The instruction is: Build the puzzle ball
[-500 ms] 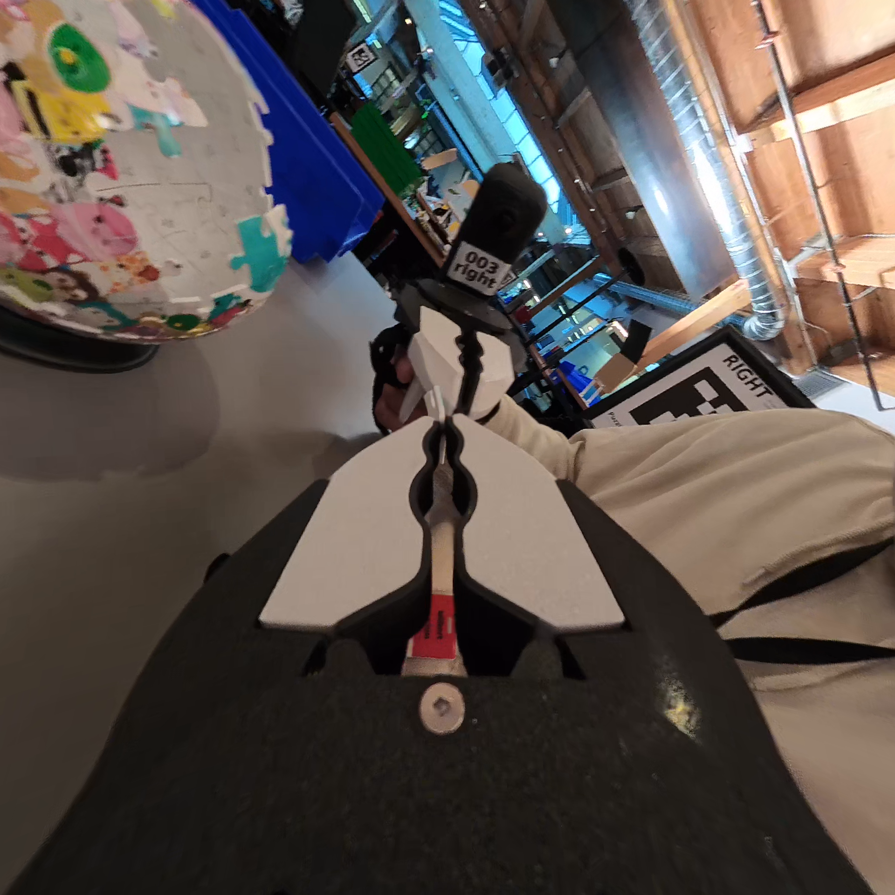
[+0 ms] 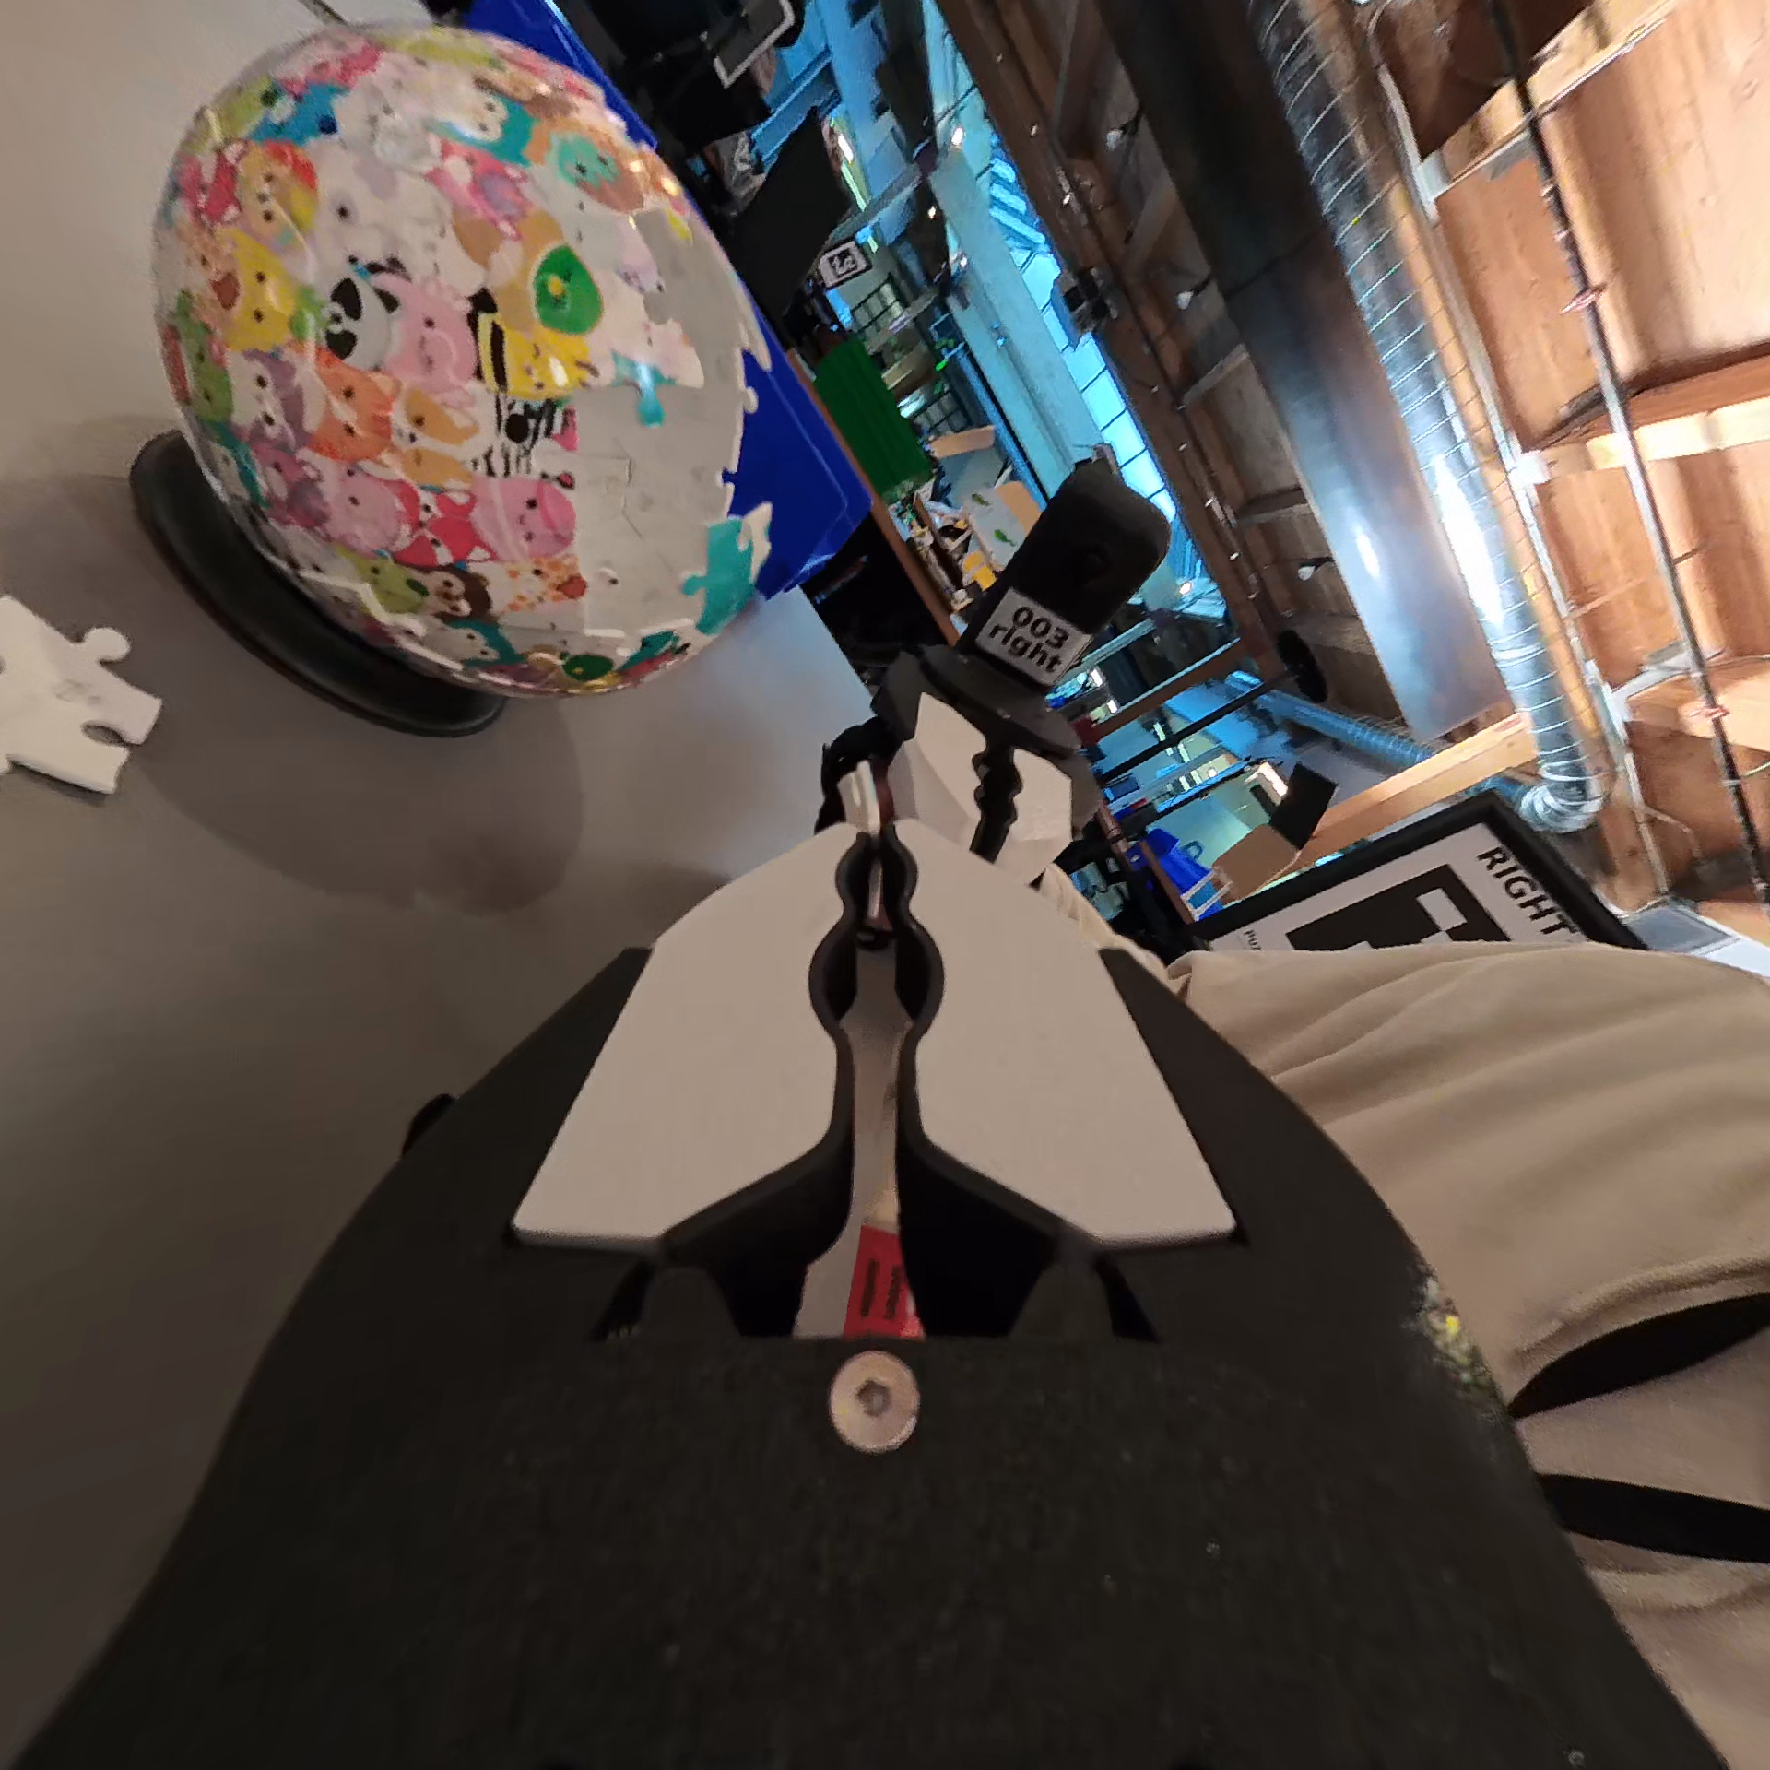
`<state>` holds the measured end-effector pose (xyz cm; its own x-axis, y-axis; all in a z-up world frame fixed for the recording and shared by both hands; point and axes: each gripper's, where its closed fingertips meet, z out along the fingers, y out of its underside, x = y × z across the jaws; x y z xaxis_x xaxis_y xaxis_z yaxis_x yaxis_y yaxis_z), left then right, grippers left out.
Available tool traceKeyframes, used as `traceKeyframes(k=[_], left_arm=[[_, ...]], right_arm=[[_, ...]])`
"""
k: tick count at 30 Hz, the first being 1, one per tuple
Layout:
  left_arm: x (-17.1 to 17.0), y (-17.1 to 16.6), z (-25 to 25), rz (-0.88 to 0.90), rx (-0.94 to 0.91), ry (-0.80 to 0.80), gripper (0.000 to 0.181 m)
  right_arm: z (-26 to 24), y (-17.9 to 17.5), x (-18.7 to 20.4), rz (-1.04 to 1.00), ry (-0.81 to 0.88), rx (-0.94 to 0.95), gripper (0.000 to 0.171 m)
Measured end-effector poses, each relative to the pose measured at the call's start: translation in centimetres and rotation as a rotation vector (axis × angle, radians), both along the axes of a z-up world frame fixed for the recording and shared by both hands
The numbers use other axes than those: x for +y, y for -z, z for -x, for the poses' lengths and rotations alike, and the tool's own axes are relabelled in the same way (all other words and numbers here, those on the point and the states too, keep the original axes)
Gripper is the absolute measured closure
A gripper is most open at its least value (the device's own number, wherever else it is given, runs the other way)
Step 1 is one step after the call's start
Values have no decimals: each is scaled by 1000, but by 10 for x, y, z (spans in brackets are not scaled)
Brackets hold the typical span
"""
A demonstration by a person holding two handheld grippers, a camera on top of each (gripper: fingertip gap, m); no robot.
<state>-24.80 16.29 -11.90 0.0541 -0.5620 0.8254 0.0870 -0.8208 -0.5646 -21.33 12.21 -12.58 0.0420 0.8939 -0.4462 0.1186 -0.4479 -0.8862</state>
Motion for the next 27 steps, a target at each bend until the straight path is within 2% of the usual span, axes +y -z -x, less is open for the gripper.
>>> traceKeyframes(k=[12, 18, 23, 27], left_arm=[[-7, -8, -6, 32, -87, 66, 180], [-16, -8, -13, 12, -76, 116, 180], [-30, -3, -22, -8, -32, 205, 180], [-32, -5, -23, -20, -40, 217, 180]], right_arm=[[-3, -2, 1, -9, 11, 6, 168], [-1, -5, 0, -26, 23, 12, 168], [-4, -4, 12, -133, 105, -29, 166], [-2, -1, 10, -94, 83, -26, 167]])
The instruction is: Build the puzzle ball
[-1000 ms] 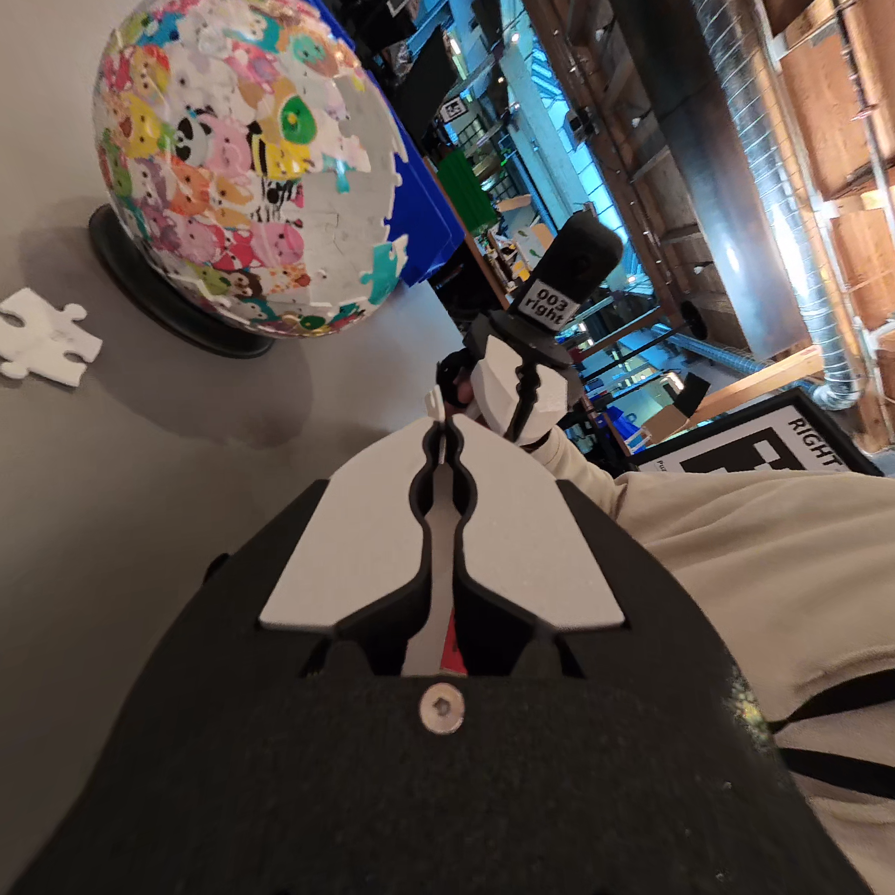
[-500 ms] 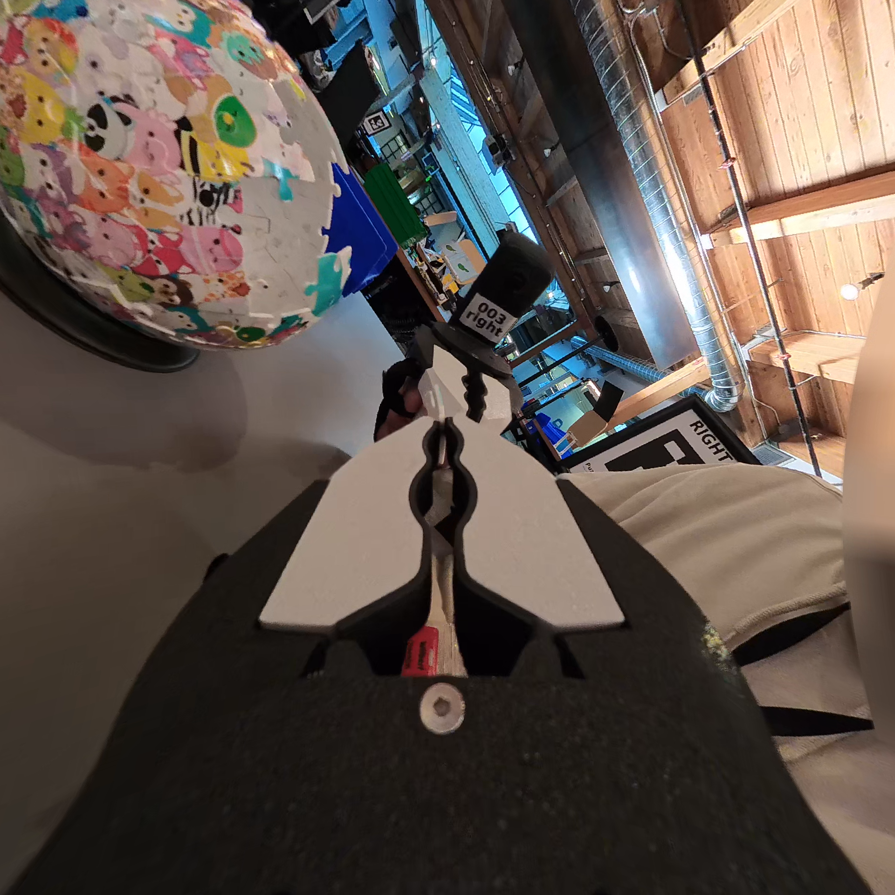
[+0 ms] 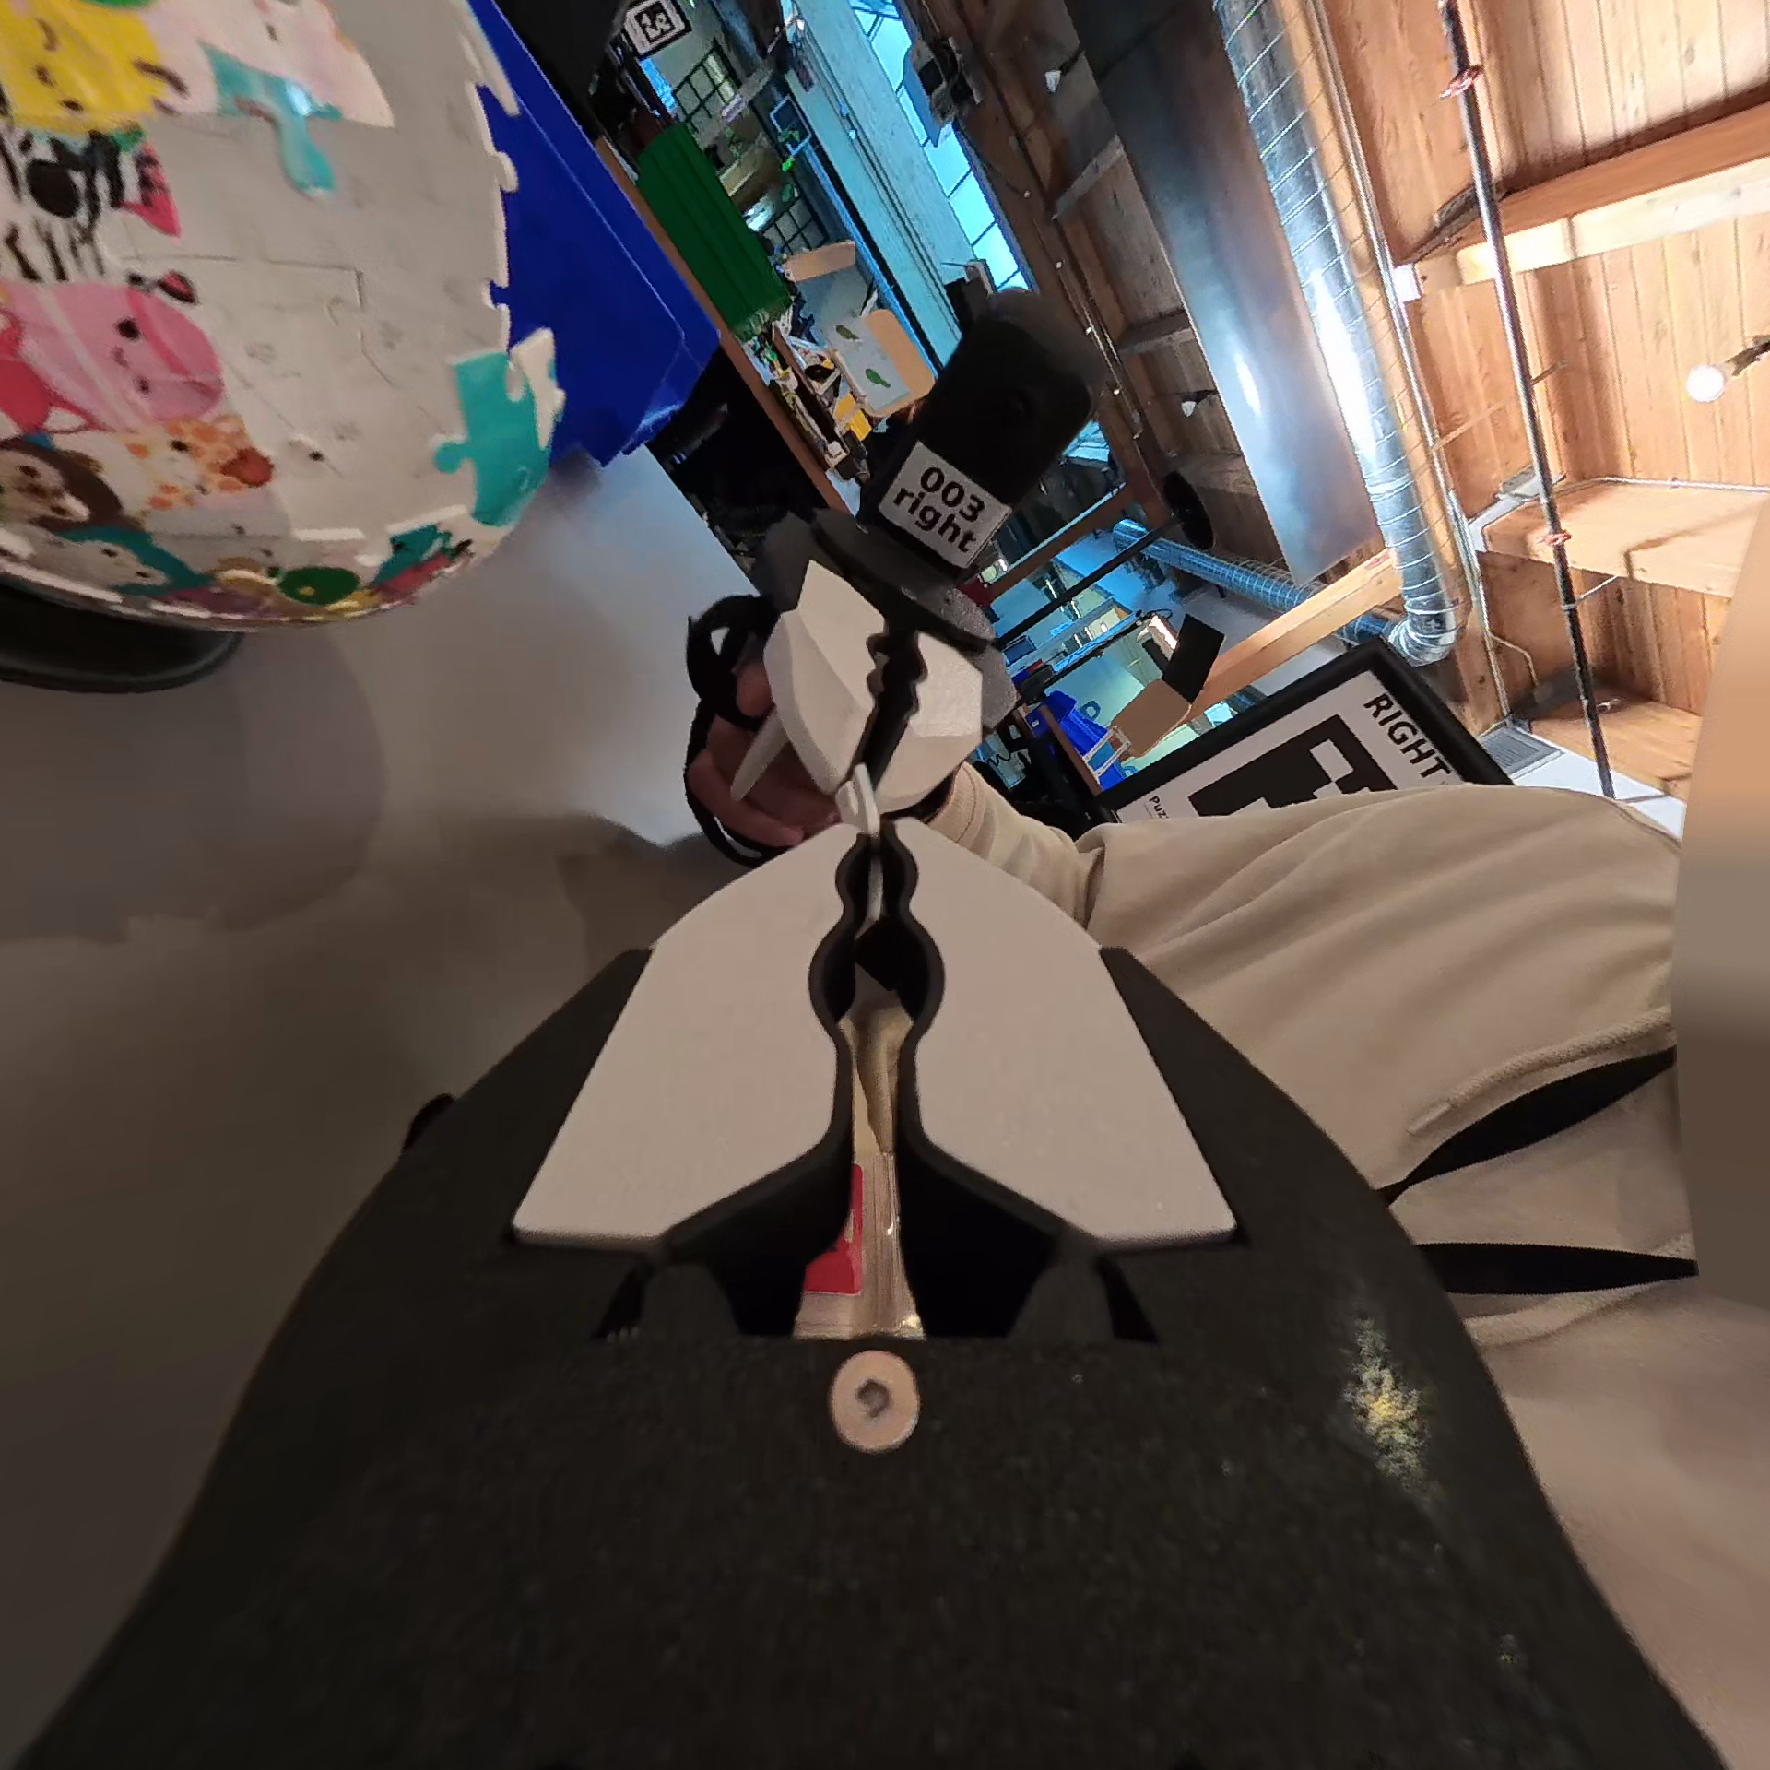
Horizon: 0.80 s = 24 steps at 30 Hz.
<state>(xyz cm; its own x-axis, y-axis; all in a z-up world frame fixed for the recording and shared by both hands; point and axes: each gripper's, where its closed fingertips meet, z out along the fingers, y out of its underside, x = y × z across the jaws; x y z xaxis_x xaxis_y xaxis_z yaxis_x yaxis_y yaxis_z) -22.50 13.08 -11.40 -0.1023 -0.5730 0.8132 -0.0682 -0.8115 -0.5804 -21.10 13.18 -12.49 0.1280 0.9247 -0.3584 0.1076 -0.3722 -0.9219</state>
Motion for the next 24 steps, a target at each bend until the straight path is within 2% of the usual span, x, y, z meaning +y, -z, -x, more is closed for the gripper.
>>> traceKeyframes(k=[5, 10, 14, 16, 18, 21, 24], left_arm=[[2, -1, 3, 3, -9, -5, 180], [1, -3, 5, -30, 1, -4, 180], [-3, -2, 4, -130, 52, 8, 180], [-5, -4, 3, -185, 64, 13, 180], [-6, -6, 3, -237, 77, 10, 180], [-10, -7, 2, -288, 96, 9, 180], [-12, -7, 2, -308, 101, 20, 180]], right_arm=[[7, 5, -12, 83, -79, 0, 167], [0, -7, 0, 0, -51, -51, 164], [2, -24, 3, -26, -193, -242, 163], [6, -20, -7, 9, -329, -405, 161], [8, -14, -8, -38, -396, -538, 156], [15, -9, -16, -50, -498, -656, 154], [19, -6, -17, -69, -554, -754, 160]])
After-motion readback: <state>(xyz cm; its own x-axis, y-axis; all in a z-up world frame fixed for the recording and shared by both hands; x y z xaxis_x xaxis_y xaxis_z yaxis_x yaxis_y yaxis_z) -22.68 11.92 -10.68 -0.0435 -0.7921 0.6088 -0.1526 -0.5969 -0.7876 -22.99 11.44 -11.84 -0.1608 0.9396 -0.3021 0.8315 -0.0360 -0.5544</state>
